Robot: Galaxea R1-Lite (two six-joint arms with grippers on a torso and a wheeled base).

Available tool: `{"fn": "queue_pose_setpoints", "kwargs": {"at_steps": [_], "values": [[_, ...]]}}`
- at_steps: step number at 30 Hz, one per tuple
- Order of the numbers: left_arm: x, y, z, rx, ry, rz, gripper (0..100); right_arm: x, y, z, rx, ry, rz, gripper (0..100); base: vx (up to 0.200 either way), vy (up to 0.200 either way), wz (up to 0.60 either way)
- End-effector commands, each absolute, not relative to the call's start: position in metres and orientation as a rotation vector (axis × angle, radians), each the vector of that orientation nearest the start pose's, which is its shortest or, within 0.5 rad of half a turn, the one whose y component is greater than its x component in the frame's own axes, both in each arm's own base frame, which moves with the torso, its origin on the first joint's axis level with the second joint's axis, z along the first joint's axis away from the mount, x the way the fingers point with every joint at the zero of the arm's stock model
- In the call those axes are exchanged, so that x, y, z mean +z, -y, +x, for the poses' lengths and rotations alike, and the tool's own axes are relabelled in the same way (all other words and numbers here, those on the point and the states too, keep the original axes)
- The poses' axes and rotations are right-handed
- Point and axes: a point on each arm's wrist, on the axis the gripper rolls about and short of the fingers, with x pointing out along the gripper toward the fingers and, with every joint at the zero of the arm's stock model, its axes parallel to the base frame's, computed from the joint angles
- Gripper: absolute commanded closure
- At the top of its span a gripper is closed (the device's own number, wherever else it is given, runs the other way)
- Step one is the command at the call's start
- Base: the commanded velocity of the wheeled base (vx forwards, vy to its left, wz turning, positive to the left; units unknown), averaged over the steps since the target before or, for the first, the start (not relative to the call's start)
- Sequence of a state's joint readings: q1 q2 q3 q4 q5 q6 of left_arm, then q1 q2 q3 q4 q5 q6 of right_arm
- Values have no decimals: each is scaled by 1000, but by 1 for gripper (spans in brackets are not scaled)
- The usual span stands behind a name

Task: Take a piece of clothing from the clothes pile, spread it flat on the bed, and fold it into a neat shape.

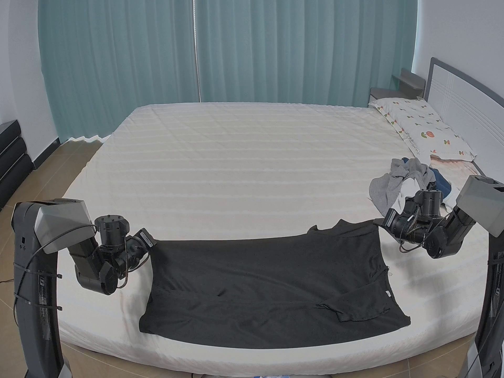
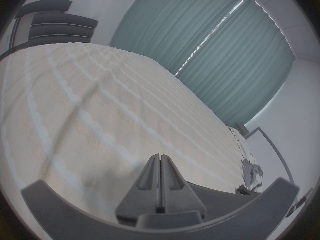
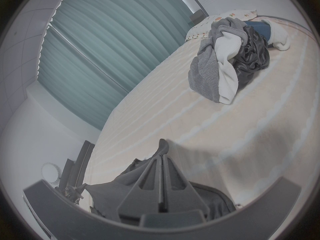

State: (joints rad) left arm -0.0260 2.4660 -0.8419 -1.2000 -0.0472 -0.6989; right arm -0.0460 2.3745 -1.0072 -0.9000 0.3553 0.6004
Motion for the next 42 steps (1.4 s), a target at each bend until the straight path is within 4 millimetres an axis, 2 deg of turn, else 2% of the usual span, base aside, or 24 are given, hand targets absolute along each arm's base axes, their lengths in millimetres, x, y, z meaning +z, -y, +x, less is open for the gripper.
{"fn": "queue_pose_setpoints", "kwargs": {"at_steps": [1,11,14,21,25,28,34,42], "values": [[-30,8,377,29,-445,-637,100,20,20,395,181,-556,689,100,0,0,0],[-36,3,355,-11,-464,-507,100,20,34,352,218,-630,635,100,0,0,0],[-43,-2,339,-49,-522,-431,100,10,35,329,243,-692,583,100,0,0,0],[-50,-5,322,-100,-586,-304,100,-13,30,300,270,-803,490,100,0,0,0],[-58,-9,310,-123,-630,-190,100,-26,30,295,261,-858,497,100,0,0,0],[-62,-9,307,-129,-650,-170,100,-33,32,289,261,-883,479,100,0,0,0],[-66,-7,302,-140,-677,-147,100,-38,34,279,260,-911,431,100,0,0,0],[-71,-4,293,-164,-714,-103,100,-43,34,278,225,-930,397,100,0,0,0]]}}
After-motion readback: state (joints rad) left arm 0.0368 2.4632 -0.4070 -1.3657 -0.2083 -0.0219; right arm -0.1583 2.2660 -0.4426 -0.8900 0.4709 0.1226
